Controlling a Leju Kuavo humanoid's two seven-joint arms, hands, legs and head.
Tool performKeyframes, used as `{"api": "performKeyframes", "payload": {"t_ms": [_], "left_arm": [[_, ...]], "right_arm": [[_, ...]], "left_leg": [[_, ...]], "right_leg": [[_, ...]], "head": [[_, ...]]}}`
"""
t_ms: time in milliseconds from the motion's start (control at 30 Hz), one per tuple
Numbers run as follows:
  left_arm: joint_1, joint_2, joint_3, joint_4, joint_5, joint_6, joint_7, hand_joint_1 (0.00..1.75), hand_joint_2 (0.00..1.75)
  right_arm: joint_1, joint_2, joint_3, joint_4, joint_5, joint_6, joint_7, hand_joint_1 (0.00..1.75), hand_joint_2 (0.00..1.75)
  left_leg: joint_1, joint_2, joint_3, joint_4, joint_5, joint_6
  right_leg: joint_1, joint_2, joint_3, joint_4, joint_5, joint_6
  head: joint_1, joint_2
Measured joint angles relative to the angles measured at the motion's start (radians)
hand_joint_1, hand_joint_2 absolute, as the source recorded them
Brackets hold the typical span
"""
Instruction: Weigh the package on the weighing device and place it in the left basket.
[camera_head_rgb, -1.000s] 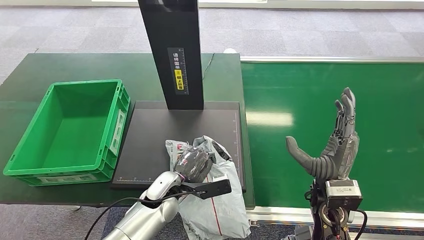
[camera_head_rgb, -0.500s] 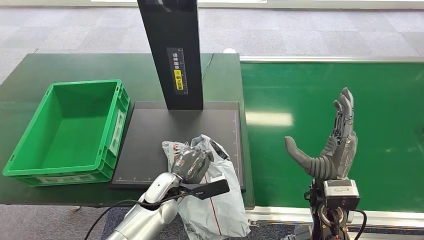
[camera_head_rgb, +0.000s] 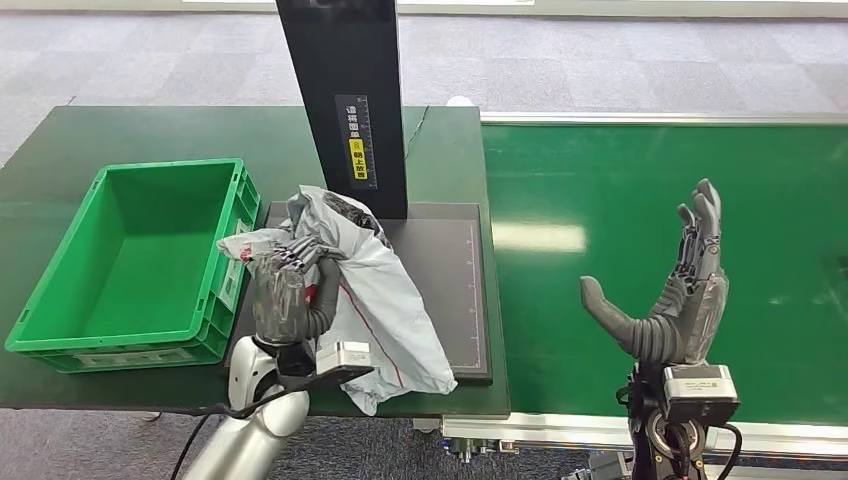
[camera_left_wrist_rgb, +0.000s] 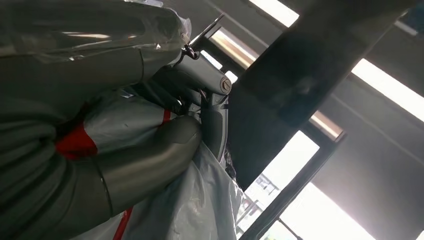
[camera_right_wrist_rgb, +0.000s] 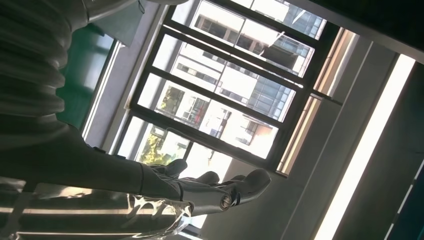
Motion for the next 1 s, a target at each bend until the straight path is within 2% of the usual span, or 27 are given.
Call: {"api": "performKeyframes", "payload": {"t_ms": [100, 200, 367, 500, 600, 1000], "left_arm": [[0.035, -0.011, 0.073, -0.08, 0.021, 0.003, -0.129, 1.75, 1.75], [0.071, -0.025, 0.148, -0.16, 0.005, 0.003, -0.188, 1.75, 1.75], [0.095, -0.045, 0.242, -0.274, -0.087, 0.003, -0.197, 1.75, 1.75], [0.085, -0.062, 0.333, -0.332, -0.222, 0.003, -0.197, 1.75, 1.75], [0.074, -0.066, 0.39, -0.35, -0.239, 0.003, -0.197, 1.75, 1.75], [0.066, -0.071, 0.442, -0.369, -0.241, 0.003, -0.197, 1.75, 1.75]], "right_arm": [[0.008, -0.012, 0.004, 0.0, -0.015, -0.018, -0.006, 0.0, 1.75], [0.022, -0.023, 0.012, 0.0, -0.03, -0.034, -0.014, 0.0, 1.75], [0.036, -0.038, 0.032, 0.0, -0.041, -0.047, -0.015, 0.0, 1.75], [0.039, -0.047, 0.046, 0.0, -0.041, -0.051, -0.015, 0.0, 1.75], [0.039, -0.052, 0.054, 0.0, -0.041, -0.051, -0.015, 0.0, 1.75], [0.039, -0.058, 0.062, 0.0, -0.041, -0.051, -0.015, 0.0, 1.75]], "left_leg": [[0.0, 0.0, 0.0, 0.0, 0.0, 0.0], [0.0, 0.0, -0.001, 0.0, 0.0, 0.0], [0.0, 0.0, -0.001, 0.0, 0.0, 0.0], [0.0, 0.0, 0.0, 0.0, 0.0, 0.0], [0.0, 0.0, 0.0, 0.0, 0.0, 0.0], [0.0, 0.0, 0.0, 0.0, 0.0, 0.0]], "right_leg": [[0.0, 0.0, 0.0, 0.0, 0.0, 0.0], [0.0, 0.0, -0.001, 0.0, 0.0, 0.0], [0.0, 0.0, -0.001, 0.0, 0.0, 0.0], [0.0, 0.0, 0.0, 0.0, 0.0, 0.0], [0.0, 0.0, -0.001, 0.0, 0.0, 0.0], [0.0, 0.0, -0.001, 0.0, 0.0, 0.0]], "head": [[0.0, 0.0], [0.0, 0.0], [0.0, 0.0], [0.0, 0.0], [0.0, 0.0], [0.0, 0.0]]}}
